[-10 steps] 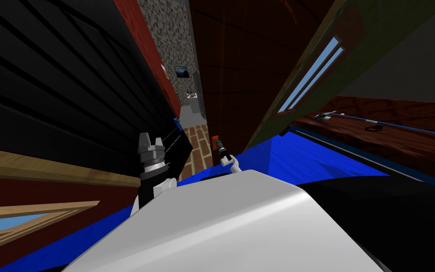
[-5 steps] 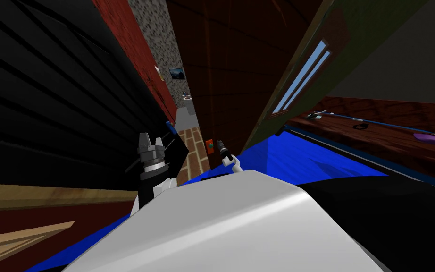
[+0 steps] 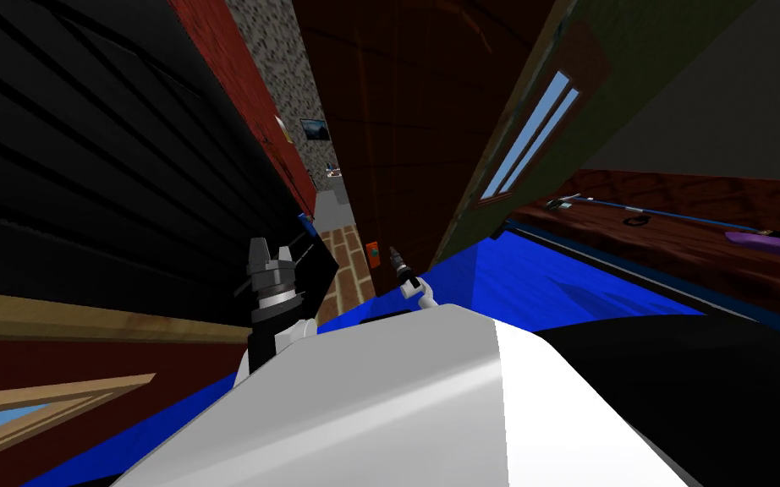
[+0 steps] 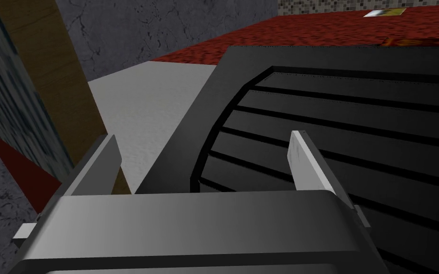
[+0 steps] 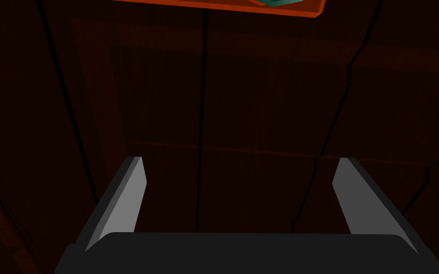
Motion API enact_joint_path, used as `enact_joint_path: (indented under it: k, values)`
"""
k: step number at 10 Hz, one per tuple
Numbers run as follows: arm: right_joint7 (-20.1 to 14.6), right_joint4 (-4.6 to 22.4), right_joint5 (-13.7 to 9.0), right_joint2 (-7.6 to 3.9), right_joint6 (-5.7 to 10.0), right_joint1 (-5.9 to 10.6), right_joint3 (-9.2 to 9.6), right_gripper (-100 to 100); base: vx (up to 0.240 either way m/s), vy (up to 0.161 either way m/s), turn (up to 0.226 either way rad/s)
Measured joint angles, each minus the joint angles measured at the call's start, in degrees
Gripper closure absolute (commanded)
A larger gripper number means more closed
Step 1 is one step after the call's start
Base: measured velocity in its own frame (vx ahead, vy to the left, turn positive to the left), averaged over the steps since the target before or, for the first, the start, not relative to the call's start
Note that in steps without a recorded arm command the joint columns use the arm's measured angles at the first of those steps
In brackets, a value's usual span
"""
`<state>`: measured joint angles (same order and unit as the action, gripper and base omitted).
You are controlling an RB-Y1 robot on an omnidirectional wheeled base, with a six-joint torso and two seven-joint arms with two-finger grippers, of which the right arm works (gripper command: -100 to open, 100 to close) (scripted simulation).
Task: Push the door open
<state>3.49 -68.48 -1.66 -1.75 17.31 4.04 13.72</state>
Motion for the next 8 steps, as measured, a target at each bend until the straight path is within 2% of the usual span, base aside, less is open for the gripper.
enact_joint_path:
  k: [3,5,6,8]
  values:
    - [-0.16,-1.17,-0.06,0.70,-0.45,-0.77,0.95,-100,-0.210,0.016,-0.005]
    - [-0.04,-0.70,-0.03,2.91,-0.40,-0.53,1.31,-100,-0.132,0.030,0.000]
    - [-0.01,-0.62,-0.03,3.03,-0.36,-0.50,1.33,-100,0.044,-0.021,0.016]
    - [0.31,0.36,0.06,1.46,0.12,-0.04,0.99,-100,0.174,-0.057,0.023]
